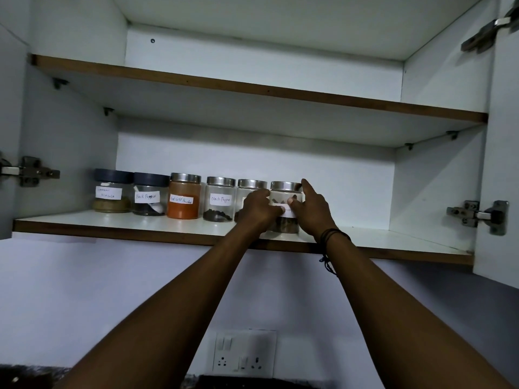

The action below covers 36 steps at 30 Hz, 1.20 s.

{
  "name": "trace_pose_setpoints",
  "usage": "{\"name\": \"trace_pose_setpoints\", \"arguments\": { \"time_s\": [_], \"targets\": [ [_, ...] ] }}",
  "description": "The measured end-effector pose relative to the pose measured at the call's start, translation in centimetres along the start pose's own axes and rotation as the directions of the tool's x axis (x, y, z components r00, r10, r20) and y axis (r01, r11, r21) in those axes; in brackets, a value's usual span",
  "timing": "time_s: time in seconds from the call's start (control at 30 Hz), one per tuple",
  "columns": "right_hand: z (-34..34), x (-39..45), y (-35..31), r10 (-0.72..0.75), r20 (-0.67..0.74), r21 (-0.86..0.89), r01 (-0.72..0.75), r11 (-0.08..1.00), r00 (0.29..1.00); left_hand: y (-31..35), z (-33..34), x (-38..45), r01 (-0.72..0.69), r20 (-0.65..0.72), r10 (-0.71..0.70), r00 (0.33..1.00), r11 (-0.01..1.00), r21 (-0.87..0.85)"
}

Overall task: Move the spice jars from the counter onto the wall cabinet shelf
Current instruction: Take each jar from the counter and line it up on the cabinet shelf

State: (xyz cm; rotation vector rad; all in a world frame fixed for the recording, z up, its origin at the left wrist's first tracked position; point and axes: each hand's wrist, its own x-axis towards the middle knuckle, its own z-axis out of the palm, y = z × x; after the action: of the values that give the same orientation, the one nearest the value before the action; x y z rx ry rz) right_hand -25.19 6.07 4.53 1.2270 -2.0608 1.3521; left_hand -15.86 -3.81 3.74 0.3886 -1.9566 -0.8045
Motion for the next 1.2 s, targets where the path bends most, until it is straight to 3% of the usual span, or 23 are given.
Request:
{"name": "trace_pose_setpoints", "arguments": {
  "time_s": [0.23,0.4,0.6,0.77,0.93,1.07,1.2],
  "targets": [
    [1.6,0.7,-0.1,0.126,0.031,-0.120,-0.121,0.985,0.992,-0.3,0.3,0.6,0.098,0.145,-0.095,0.985,0.995,-0.015],
    [1.8,0.9,0.0,0.120,0.072,-0.191,-0.105,0.976,0.990,-1.0,0.5,1.3,0.127,0.214,-0.118,0.970,0.991,-0.033],
    [1.6,0.4,0.2,0.093,0.059,-0.197,-0.079,0.977,0.994,-0.8,0.5,0.8,0.115,0.187,-0.105,0.977,0.993,-0.041],
    [1.0,-1.6,-0.5,-0.048,-0.050,-0.114,0.042,0.993,0.998,1.0,-0.7,-1.9,0.009,0.057,-0.009,0.998,1.000,-0.008],
    [-0.3,-5.7,-2.1,-0.131,-0.197,-0.021,0.129,0.991,0.972,2.6,-1.2,-7.1,-0.121,-0.010,0.121,0.993,0.981,-0.151],
    [-1.4,-11.0,-2.5,-0.136,-0.183,0.075,0.152,0.986,0.974,1.6,-0.7,-12.1,-0.140,-0.054,0.130,0.990,0.942,-0.305],
    [-0.1,-20.1,0.4,-0.106,-0.135,0.094,0.119,0.988,0.985,-2.0,1.4,-19.1,-0.068,0.023,0.082,0.996,0.933,-0.352]
  ]
}}
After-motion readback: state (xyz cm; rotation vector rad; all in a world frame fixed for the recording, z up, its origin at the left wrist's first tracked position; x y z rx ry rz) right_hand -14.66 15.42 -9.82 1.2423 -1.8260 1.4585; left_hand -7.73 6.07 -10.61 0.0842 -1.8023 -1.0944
